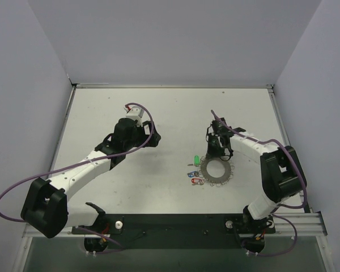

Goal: Put the keys on the keyring

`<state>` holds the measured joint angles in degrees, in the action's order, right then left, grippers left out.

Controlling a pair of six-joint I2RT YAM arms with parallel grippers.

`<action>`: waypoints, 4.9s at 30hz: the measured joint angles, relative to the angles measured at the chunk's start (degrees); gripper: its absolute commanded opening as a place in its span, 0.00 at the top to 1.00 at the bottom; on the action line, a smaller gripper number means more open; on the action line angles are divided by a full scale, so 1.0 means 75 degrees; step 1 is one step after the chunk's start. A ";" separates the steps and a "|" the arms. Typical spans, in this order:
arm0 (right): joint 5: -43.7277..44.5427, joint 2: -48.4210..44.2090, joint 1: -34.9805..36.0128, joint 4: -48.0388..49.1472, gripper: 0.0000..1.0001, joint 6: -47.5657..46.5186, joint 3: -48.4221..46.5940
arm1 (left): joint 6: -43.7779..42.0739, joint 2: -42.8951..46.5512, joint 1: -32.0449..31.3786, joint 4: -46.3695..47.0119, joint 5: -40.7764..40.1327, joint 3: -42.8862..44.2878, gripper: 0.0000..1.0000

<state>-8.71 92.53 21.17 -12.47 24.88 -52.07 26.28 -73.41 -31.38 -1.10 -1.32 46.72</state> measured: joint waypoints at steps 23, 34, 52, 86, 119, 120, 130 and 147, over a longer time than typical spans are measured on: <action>0.0131 -0.0315 0.1877 -0.0076 0.49 -0.0924 -0.0667 | 0.0000 -0.0017 0.0000 -0.0015 -0.0140 -0.0090 0.03; -0.0181 -0.0860 0.1877 0.0525 0.63 -0.0749 -0.0198 | -0.0134 -0.0076 -0.0020 0.1195 0.1349 -0.0839 0.07; -0.1341 -0.0105 0.1877 0.1230 0.76 -0.0694 0.0160 | -0.0408 -0.0790 -0.0463 0.2308 0.2935 -0.1026 0.12; -0.1201 0.0085 0.1836 0.1201 1.00 -0.0609 0.0184 | -0.0612 -0.0682 -0.0463 0.2326 0.2801 -0.1026 0.12; -0.1341 -0.0146 0.1682 0.1116 0.67 -0.0863 0.0259 | -0.0766 0.0414 -0.0463 0.2585 0.2719 -0.1291 0.12; -0.1373 -0.0099 0.1682 0.1119 0.67 -0.0854 0.0259 | -0.0766 0.0414 -0.0463 0.2585 0.2719 -0.1294 0.12; -0.1641 0.0271 0.1682 0.1250 0.76 -0.0699 0.0259 | -0.0772 0.0414 -0.0463 0.2588 0.2719 -0.1300 0.12; -0.1789 0.0527 0.1687 0.1647 1.00 -0.0580 0.0216 | -0.0772 0.0414 -0.0463 0.2626 0.2702 -0.1384 0.12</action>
<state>-22.13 96.49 33.82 -0.12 20.53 -50.46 20.49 -70.30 -34.85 18.59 18.94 36.34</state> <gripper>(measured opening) 0.077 0.883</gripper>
